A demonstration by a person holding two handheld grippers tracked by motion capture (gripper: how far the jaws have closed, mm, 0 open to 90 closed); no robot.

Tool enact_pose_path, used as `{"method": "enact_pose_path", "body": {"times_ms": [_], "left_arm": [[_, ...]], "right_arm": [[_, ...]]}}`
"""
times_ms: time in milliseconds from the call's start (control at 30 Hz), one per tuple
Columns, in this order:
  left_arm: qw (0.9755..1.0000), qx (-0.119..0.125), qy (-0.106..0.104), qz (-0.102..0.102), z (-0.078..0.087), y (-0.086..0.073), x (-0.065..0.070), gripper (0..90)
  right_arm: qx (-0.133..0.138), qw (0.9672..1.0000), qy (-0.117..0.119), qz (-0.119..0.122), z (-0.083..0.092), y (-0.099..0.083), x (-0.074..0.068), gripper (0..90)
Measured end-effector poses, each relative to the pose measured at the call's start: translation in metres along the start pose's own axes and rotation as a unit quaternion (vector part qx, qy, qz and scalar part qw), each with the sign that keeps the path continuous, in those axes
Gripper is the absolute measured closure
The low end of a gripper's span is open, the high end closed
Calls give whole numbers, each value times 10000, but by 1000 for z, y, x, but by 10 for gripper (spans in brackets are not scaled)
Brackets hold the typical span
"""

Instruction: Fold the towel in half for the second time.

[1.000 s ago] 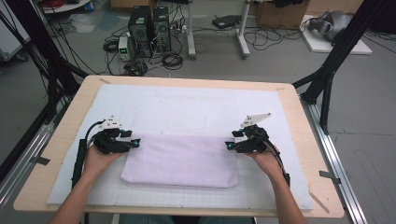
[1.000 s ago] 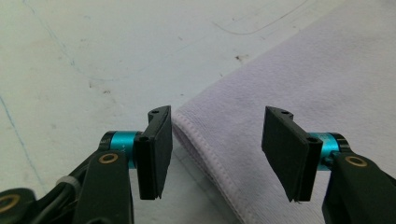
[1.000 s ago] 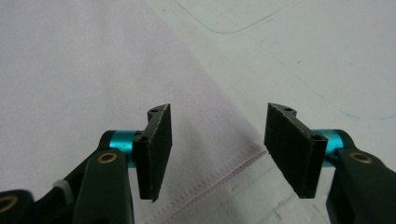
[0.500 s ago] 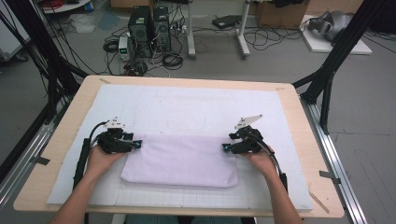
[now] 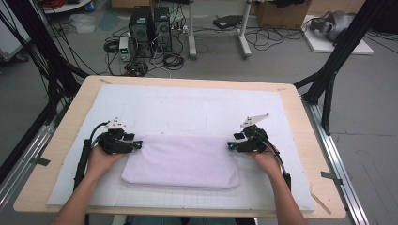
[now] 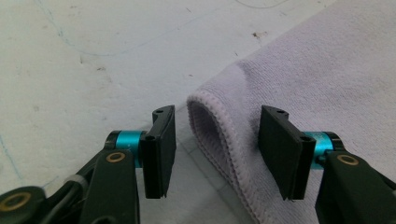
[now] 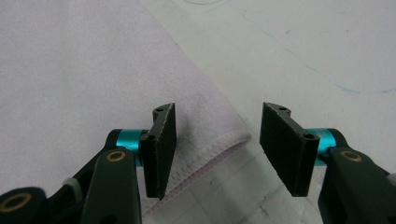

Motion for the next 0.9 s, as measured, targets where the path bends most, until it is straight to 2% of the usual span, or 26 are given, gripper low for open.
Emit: {"method": "enact_pose_path", "body": {"times_ms": [67,167,300,367,400,500,567,667,767,800,900], "left_arm": [[10000,1,26,39,-1,0,0,448],[10000,-41,-11,47,-1,1,0,466],[9999,-143,-34,-40,-4,4,4,535],[9998,-162,-82,-2,-4,4,4,569],[9998,-148,-116,51,-4,4,4,585],[9998,-152,-158,10,-3,4,5,653],[9998,-112,-135,-39,-3,4,8,719],[9999,-52,-31,-144,-1,5,10,780],[9997,187,26,-131,3,10,12,802],[9996,262,65,-129,4,14,12,803],[9985,509,144,-152,8,31,15,806]], "right_arm": [[-46,10000,-17,66,-1,0,0,452],[-63,10000,51,33,-1,0,-1,462],[-98,9999,67,51,-5,1,-3,474],[-101,9999,97,64,-7,2,-3,496],[-111,9999,111,36,-7,1,-3,516],[-72,9995,297,-15,-6,1,-3,642],[-75,9993,342,146,-6,4,-6,731],[-129,9989,264,355,-4,8,-9,780],[-60,9994,174,301,3,13,-6,784],[22,9996,93,276,6,15,-4,784],[48,9993,-156,348,13,28,6,784]]}}
Point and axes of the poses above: each handheld gripper's, and its own axes: z roughly backward along the jaws, y roughly out of its top, x roughly to its right, the point moved 2 cm from there along -z, roughly forward along the jaws, and after that the axes turned 15 degrees about z, right-handed, at the moved point
